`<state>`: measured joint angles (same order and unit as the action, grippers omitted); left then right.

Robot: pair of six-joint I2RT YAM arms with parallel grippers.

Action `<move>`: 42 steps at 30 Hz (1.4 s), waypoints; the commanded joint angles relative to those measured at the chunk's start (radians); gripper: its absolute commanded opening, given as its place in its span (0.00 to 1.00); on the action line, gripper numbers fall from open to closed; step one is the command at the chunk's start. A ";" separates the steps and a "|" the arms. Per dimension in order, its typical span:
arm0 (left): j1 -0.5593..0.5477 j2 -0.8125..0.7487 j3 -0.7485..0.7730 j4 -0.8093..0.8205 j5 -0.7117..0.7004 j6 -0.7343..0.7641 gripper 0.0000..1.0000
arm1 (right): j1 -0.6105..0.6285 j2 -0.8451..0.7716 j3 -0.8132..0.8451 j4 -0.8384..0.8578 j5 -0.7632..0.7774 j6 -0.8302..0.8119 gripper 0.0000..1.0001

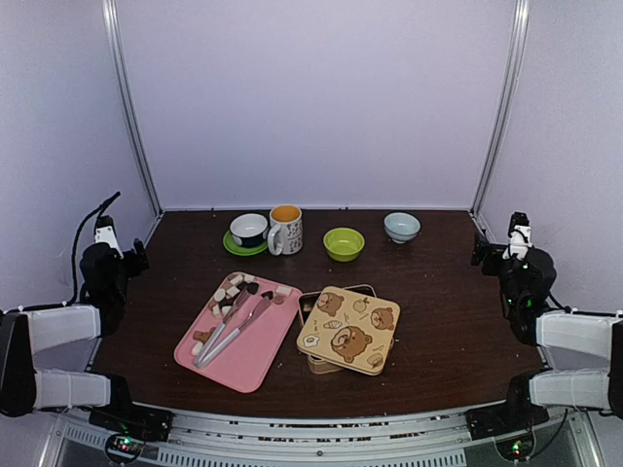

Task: Pack the chocolate
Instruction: Pick up the box lid from the packing box.

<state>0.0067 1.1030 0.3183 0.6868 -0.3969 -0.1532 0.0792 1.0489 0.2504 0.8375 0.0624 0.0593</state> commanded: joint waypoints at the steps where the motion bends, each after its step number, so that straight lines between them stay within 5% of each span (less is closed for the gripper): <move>1: -0.001 -0.012 0.035 -0.024 -0.042 -0.030 0.98 | 0.007 -0.018 0.019 -0.038 0.005 0.015 1.00; 9: -0.002 -0.066 0.198 -0.454 -0.079 -0.176 0.98 | 0.048 -0.115 0.076 -0.247 0.058 0.039 1.00; 12: -0.001 -0.089 0.237 -0.578 -0.086 -0.274 0.98 | 0.048 -0.175 0.123 -0.389 0.105 0.168 1.00; 15: -0.001 -0.143 0.180 -0.543 -0.001 -0.376 0.98 | 0.048 -0.255 0.179 -0.554 0.129 0.353 1.00; 18: -0.002 -0.198 0.071 -0.378 0.191 -0.414 0.98 | 0.047 -0.338 0.238 -0.738 0.011 0.331 1.00; 20: -0.002 -0.209 0.082 -0.420 0.261 -0.456 0.98 | 0.045 -0.373 0.222 -0.775 0.077 0.435 1.00; 27: -0.019 -0.221 0.118 -0.550 0.509 -0.529 0.98 | 0.042 -0.251 0.381 -1.079 -0.135 0.447 1.00; 42: -0.369 -0.142 0.192 -0.701 0.650 -0.511 0.98 | 0.123 -0.132 0.381 -1.211 -0.448 0.495 1.00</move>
<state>-0.3016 0.9417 0.4816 -0.0124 0.2157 -0.6613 0.1596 0.8948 0.6220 -0.3641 -0.3008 0.5392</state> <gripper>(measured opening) 0.978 0.999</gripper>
